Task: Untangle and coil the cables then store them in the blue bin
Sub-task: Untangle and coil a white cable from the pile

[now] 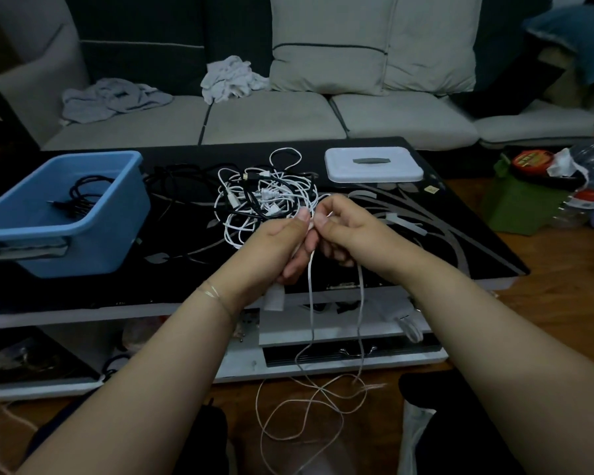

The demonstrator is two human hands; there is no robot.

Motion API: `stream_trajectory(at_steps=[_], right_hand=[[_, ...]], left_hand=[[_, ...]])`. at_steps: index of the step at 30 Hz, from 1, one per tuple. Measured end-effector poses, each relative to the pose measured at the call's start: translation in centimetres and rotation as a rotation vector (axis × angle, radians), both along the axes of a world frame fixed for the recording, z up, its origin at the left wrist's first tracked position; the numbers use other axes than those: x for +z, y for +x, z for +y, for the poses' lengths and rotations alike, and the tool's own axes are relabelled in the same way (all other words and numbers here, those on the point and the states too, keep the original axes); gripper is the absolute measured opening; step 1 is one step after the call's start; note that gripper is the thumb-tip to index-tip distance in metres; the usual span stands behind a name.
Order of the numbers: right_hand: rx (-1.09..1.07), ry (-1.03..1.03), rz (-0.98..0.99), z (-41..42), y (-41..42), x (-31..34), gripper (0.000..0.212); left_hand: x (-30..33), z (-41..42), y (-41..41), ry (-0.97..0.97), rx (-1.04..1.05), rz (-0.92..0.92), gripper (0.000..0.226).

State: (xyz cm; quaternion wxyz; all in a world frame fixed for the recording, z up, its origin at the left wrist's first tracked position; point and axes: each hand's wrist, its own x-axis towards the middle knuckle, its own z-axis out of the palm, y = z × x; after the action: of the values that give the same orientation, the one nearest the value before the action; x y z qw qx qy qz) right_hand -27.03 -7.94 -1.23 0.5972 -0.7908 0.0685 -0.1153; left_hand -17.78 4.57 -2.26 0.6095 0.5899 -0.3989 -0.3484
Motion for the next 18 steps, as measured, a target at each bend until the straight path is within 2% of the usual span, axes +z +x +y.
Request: stream_trajectory(at_steps=[2,5,8,10,12,14,16,18], right_hand=[[-0.018,0.104,-0.03,0.0,0.3,-0.1,0.014],[-0.083,0.332,-0.074,0.3,0.6,-0.4,0.017],[-0.099,0.594,-0.089,0.7,1.1,-0.4,0.024],[-0.125,0.659,-0.091,0.8,1.5,-0.7,0.024],[-0.153,0.557,-0.077,1.2,1.8,-1.0,0.019],[-0.193,0.356,-0.048,1.7,1.9,-1.3,0.019],[-0.235,0.088,-0.016,2.2,2.0,-1.6,0.017],[-0.253,-0.273,0.038,2.5,2.0,-1.9,0.015]], left_hand=[[-0.2,-0.1,0.1,-0.054,-0.026,0.06,0.052],[-0.3,-0.3,0.5,-0.13,-0.131,0.248,0.054],[-0.1,-0.2,0.8,-0.184,-0.223,0.393,0.043],[0.0,-0.1,0.8,-0.219,-0.21,0.429,0.038],[0.2,-0.2,0.7,-0.256,-0.147,0.485,0.042],[0.5,-0.1,0.9,-0.273,-0.079,0.534,0.044],[0.6,0.0,1.1,-0.276,-0.016,0.528,0.046],[0.7,0.2,1.5,-0.284,0.044,0.492,0.044]])
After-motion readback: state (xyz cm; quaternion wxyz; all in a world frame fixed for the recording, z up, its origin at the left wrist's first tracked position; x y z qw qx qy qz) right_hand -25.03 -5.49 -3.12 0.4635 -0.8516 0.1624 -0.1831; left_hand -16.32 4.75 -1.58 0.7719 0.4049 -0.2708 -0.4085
